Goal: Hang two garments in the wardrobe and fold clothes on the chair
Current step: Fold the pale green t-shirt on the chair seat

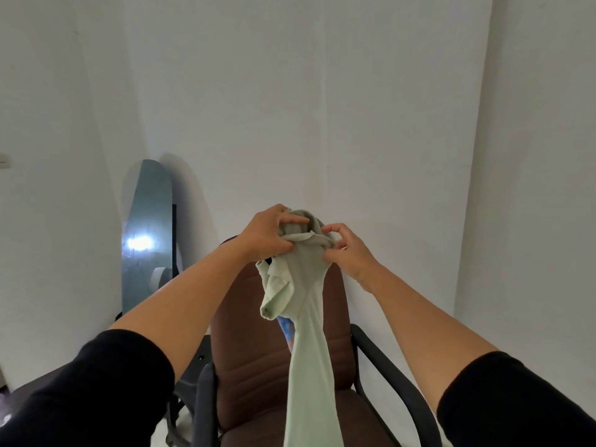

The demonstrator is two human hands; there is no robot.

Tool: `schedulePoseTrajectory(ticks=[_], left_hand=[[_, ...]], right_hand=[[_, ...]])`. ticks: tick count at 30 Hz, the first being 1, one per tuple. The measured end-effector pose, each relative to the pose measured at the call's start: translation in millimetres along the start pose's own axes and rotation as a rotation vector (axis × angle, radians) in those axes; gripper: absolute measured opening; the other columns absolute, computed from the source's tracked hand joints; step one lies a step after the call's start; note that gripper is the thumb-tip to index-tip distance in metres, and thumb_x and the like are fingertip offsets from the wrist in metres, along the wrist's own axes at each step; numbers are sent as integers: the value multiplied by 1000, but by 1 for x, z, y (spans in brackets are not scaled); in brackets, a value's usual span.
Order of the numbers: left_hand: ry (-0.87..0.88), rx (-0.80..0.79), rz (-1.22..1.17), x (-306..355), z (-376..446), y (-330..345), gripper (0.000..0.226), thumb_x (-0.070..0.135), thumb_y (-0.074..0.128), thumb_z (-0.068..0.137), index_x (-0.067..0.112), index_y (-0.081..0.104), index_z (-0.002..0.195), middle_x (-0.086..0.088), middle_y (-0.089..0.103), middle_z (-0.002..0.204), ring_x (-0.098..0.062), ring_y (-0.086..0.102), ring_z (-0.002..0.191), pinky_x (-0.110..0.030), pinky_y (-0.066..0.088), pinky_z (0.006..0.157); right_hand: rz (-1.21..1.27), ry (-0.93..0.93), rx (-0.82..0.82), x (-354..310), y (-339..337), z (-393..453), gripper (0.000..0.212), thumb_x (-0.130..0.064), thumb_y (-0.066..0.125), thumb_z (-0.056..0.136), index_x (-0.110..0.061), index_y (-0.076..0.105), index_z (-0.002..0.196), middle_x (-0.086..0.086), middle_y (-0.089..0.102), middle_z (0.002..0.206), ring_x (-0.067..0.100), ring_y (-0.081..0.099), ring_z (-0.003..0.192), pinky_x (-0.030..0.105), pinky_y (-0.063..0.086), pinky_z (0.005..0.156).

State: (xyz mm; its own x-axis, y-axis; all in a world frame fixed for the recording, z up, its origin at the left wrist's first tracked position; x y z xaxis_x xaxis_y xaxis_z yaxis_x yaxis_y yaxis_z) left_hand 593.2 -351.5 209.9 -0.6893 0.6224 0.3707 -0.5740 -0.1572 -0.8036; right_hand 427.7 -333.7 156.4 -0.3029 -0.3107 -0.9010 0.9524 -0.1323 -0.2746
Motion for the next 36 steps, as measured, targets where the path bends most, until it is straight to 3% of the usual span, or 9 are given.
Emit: schedulePoseTrajectory(ticks=[2,5,8,13,16,21,29,34,36], left_hand=[[17,3,-24,-3,0,-5,51,12,72,73,35,63,117,4,53,110,-12,51,101,-19,37,85],[33,12,-60,-3,-2,-11,49,15,77,71,35,64,114,7,54,110,-10,51,103,-18,36,87],[39,28,-47,-4,-4,-15,48,18,79,69,34,66,112,10,54,109,-8,51,103,-17,34,87],[-23,10,102,-23,-17,-27,49,27,83,65,29,67,111,9,50,107,-9,48,98,-19,36,84],[-7,-16,216,-30,-27,-31,50,30,83,63,28,67,111,10,48,109,-9,47,98,-20,35,83],[41,-5,280,-26,-35,-36,56,47,84,55,32,66,106,14,47,108,-10,49,98,-26,41,88],[156,20,332,0,-56,-40,52,46,81,57,34,62,104,18,48,106,-10,54,90,-27,44,78],[201,93,315,31,-60,-36,37,31,74,66,28,64,102,11,53,111,-17,57,86,-29,45,74],[206,88,317,42,-65,-33,37,31,74,66,26,64,101,10,53,110,-18,56,83,-30,44,72]], right_hand=[[-134,-46,-50,6,-1,-2,44,-4,68,77,-23,60,116,2,45,103,14,49,89,13,42,75],[-107,-47,-167,16,2,-4,33,-15,76,75,-23,64,105,5,50,121,19,47,113,27,39,93],[-21,13,-215,17,9,-7,14,-13,71,82,-15,59,90,3,60,97,18,57,95,32,50,85],[-44,-15,-73,13,5,-4,14,-11,63,85,-15,51,80,7,54,82,21,52,79,44,51,75],[-139,-91,5,4,4,-8,20,-14,59,86,-20,45,73,0,47,73,17,42,71,34,38,65],[-284,-162,69,-12,1,-18,21,-7,55,82,-18,41,71,-2,43,66,13,35,60,23,32,56],[-351,-104,120,-19,-6,-53,21,4,43,83,-17,43,78,-3,43,69,12,35,60,23,31,54],[-320,-147,-29,-22,8,-91,45,-10,62,82,-28,41,117,-8,51,112,15,55,90,24,48,71],[-324,-205,-14,-22,13,-104,55,-20,69,80,-33,36,122,-10,50,117,12,57,93,23,50,74]])
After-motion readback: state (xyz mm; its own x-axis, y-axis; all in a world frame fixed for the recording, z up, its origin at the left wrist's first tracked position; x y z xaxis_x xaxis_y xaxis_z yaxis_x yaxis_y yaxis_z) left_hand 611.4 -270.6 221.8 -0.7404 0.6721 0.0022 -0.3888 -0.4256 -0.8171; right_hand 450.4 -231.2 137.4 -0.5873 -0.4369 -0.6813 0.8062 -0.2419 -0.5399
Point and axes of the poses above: each hand's wrist, its own z-axis towards the middle knuckle, its own y-axis out of the palm, x = y × z, the point moved 5 cm from there along z, towards the middle knuckle
